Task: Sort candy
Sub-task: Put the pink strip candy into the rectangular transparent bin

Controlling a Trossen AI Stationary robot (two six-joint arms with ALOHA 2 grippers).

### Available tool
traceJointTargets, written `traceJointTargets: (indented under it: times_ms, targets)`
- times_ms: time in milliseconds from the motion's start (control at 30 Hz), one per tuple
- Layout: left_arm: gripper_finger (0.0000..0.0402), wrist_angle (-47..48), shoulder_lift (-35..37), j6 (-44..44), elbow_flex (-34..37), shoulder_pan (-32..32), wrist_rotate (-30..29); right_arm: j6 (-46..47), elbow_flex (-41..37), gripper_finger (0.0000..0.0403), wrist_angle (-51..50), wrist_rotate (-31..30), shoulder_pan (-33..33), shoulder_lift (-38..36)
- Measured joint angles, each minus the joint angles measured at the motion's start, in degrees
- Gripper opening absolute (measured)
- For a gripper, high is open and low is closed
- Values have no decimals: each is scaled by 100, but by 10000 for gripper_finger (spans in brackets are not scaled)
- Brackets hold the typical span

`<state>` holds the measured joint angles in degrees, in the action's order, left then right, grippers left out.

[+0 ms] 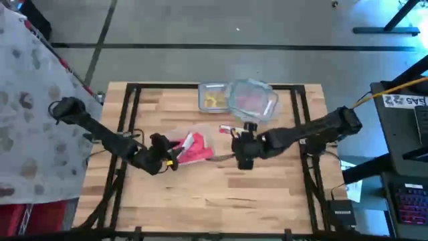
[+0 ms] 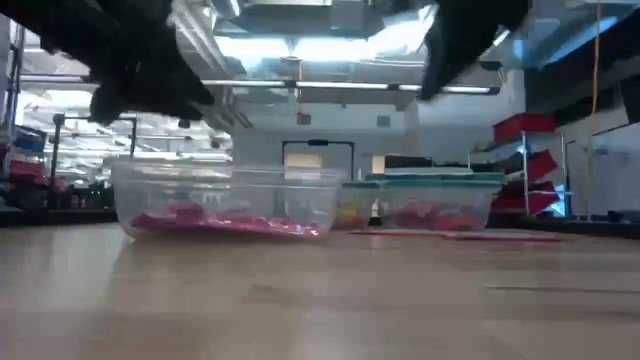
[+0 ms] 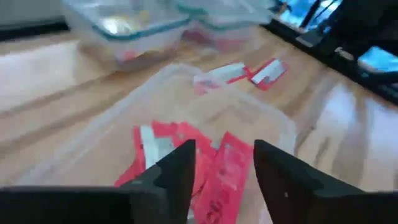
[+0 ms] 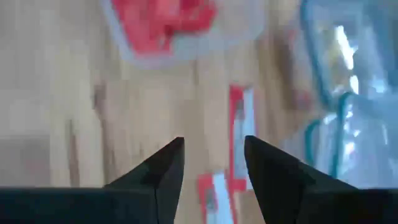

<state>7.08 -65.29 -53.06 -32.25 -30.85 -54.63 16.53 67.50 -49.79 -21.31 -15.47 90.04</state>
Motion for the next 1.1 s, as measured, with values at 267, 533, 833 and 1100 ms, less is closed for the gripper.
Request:
traceJointTargets:
  times_ms: [267,533,833,1100]
  targets:
    - [147,-567,352,737,0,-736,-2,905,-1842,156,1038,-87,283,9]
    - [147,-608,347,814,0,-1228,-341,859,-2995,156,3187,-35,834,-16]
    - [146,-608,336,797,0,-1241,-363,748,-3493,156,4476,1071,1414,-28]
    - [146,-621,336,747,0,-1241,-358,1040,-3691,67,4745,952,1134,-16]
